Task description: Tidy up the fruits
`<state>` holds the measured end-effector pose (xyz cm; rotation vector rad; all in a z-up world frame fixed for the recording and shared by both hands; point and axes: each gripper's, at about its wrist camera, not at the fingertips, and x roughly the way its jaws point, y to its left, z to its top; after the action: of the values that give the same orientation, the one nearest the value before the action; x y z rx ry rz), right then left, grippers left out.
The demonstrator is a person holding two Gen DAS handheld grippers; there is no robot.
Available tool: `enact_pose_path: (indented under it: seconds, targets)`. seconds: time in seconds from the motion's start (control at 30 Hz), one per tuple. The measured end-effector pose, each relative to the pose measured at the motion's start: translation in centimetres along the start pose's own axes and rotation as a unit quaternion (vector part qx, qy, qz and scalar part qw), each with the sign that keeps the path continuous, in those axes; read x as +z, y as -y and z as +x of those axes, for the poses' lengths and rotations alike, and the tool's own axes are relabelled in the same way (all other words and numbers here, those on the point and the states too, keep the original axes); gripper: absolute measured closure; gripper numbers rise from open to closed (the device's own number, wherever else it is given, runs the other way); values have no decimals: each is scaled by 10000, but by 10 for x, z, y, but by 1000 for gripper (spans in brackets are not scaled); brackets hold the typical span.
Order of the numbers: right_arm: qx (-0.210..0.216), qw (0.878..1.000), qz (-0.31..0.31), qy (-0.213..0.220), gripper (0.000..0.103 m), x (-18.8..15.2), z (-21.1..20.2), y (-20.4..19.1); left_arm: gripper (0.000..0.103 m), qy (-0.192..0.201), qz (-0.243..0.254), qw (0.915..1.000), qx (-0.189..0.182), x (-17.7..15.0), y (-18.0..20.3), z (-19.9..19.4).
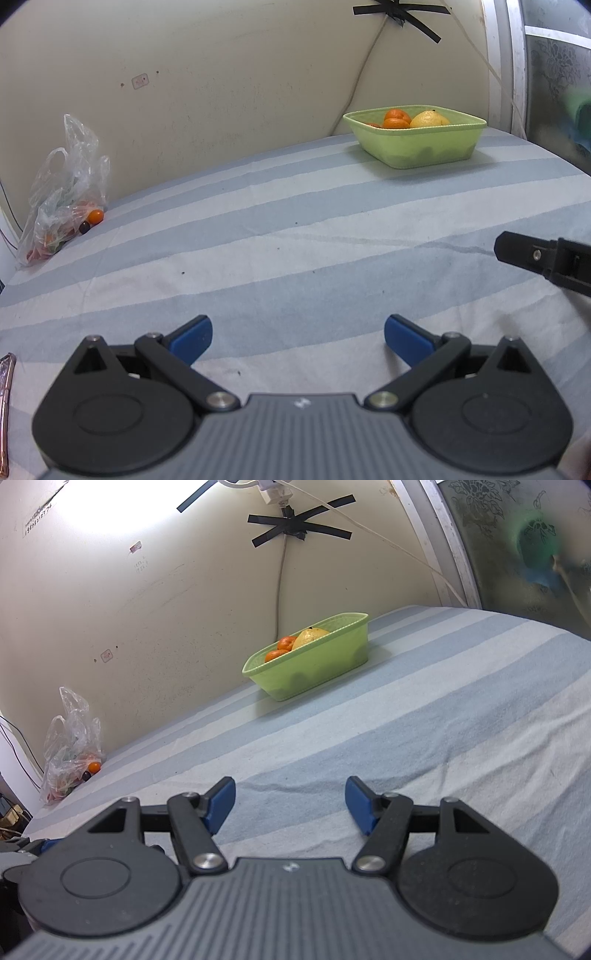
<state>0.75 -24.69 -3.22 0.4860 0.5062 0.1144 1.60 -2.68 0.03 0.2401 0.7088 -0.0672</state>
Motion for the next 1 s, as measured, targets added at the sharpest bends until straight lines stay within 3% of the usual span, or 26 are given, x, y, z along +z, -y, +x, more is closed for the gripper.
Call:
enact_pose_path:
  seconds: [1.0]
  targets:
    - [-1, 10000, 7, 1, 35, 0, 0, 0, 0, -46, 62, 10000, 28, 1, 2, 1]
